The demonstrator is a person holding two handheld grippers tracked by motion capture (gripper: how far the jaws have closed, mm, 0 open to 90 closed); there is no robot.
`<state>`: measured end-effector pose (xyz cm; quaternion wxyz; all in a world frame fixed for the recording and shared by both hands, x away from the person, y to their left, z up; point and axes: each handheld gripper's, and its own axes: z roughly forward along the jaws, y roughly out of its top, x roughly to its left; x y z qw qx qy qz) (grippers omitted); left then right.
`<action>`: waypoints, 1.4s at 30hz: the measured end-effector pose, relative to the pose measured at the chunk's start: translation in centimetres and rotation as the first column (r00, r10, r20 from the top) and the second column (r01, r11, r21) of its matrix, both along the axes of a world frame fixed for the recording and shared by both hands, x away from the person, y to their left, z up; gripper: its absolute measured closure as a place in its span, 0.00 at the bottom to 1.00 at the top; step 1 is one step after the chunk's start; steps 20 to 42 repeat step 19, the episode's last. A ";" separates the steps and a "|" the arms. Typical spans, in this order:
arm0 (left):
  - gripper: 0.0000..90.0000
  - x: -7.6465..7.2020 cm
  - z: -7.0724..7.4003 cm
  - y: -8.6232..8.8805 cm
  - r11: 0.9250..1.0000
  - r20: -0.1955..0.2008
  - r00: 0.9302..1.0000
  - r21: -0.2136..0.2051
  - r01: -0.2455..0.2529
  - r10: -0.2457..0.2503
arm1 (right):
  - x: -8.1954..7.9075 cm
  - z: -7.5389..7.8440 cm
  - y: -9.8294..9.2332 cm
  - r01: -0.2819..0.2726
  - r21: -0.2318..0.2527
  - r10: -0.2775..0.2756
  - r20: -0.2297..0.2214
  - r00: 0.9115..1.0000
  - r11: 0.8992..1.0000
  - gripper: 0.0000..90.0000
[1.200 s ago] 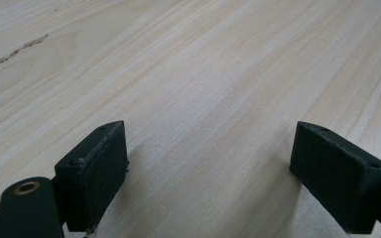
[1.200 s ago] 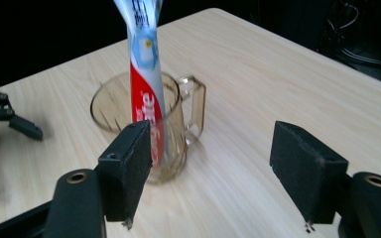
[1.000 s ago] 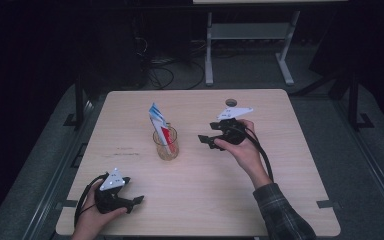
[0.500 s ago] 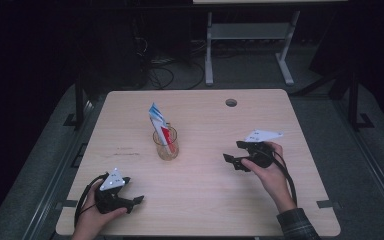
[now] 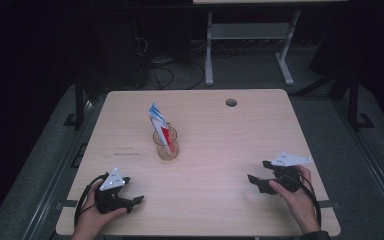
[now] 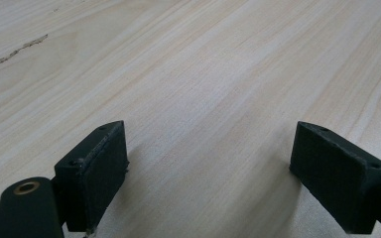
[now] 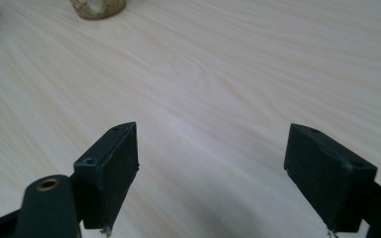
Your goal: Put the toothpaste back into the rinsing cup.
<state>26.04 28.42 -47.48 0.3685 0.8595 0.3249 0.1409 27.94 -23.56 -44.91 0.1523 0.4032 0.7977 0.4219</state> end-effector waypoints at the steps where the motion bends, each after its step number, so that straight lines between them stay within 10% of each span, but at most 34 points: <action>1: 0.15 0.0 0.0 0.0 1.000 0.000 1.000 0.000 0.000 0.000 | -0.3 -0.2 -0.4 0.009 -0.007 -0.009 -0.003 1.000 1.000 0.23; 15: 0.15 0.0 0.0 0.0 1.000 0.001 1.000 0.002 -0.003 0.003 | -3.9 -2.6 -4.4 0.101 -0.086 -0.106 -0.065 0.992 0.991 0.20; 42: 0.15 0.0 0.0 0.0 1.000 -0.001 1.000 0.000 -0.001 0.001 | -4.1 -3.0 -4.5 0.102 -0.093 -0.109 -0.077 0.991 0.990 0.20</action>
